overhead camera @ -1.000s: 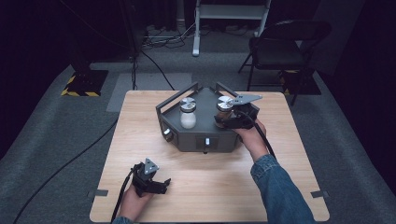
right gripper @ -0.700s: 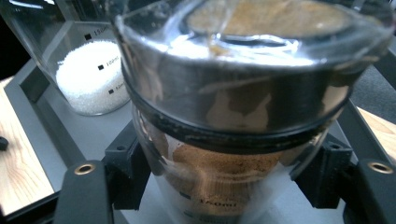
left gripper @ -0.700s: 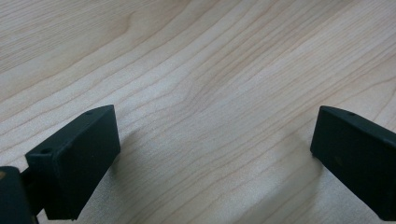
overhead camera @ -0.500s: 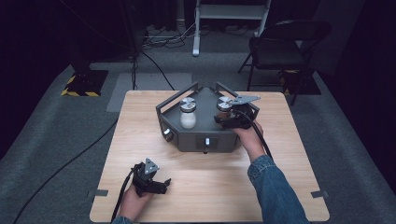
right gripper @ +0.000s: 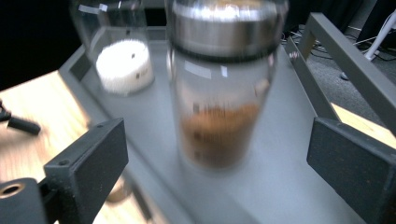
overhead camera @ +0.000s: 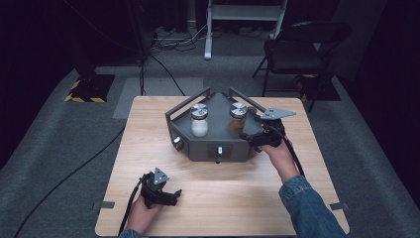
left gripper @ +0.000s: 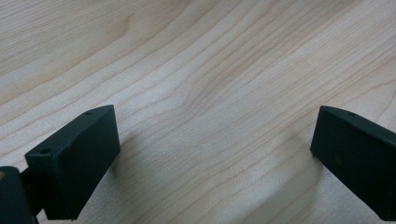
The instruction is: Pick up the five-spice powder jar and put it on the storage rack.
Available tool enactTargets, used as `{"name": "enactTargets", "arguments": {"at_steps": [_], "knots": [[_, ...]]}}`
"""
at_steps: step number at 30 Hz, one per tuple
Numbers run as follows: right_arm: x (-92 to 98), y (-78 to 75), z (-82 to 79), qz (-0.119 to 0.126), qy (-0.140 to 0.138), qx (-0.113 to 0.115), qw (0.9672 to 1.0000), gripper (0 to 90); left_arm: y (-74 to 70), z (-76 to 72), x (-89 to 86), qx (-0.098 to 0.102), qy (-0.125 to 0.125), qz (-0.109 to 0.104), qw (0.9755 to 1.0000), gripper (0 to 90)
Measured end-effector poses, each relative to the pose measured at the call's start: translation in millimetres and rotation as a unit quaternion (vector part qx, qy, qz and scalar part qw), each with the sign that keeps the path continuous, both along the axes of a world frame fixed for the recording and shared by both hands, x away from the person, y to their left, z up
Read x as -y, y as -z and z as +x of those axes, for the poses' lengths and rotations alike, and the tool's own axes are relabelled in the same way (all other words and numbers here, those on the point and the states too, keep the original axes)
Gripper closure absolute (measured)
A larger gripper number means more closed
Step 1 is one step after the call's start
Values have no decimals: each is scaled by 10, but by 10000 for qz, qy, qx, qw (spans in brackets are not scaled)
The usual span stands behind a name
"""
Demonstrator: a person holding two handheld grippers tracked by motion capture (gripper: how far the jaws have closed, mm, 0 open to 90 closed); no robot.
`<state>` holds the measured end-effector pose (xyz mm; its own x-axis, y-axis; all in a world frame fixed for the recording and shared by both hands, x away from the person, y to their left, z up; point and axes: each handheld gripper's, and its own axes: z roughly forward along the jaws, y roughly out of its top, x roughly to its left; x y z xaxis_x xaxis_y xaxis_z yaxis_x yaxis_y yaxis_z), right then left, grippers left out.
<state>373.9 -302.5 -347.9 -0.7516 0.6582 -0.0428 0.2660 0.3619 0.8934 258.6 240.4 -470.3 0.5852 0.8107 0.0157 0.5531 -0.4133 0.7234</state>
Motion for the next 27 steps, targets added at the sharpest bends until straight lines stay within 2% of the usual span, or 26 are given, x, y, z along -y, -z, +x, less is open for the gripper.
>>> {"name": "enactTargets", "arguments": {"at_steps": [7,15,18,27], "knots": [[298,137,-295,-23,-206,77,9998,52,1,0,0,2,-2,-3,10000,11],[522,474,-515,-201,-193,-256,9993,52,2,0,1,1,-5,-7,10000,11],[565,626,-570,-224,-195,-404,9987,52,2,0,1,1,-5,-7,10000,11],[484,913,-650,-675,-227,-739,9947,46,1,-5,11,-3,-31,-8,10000,9]]}}
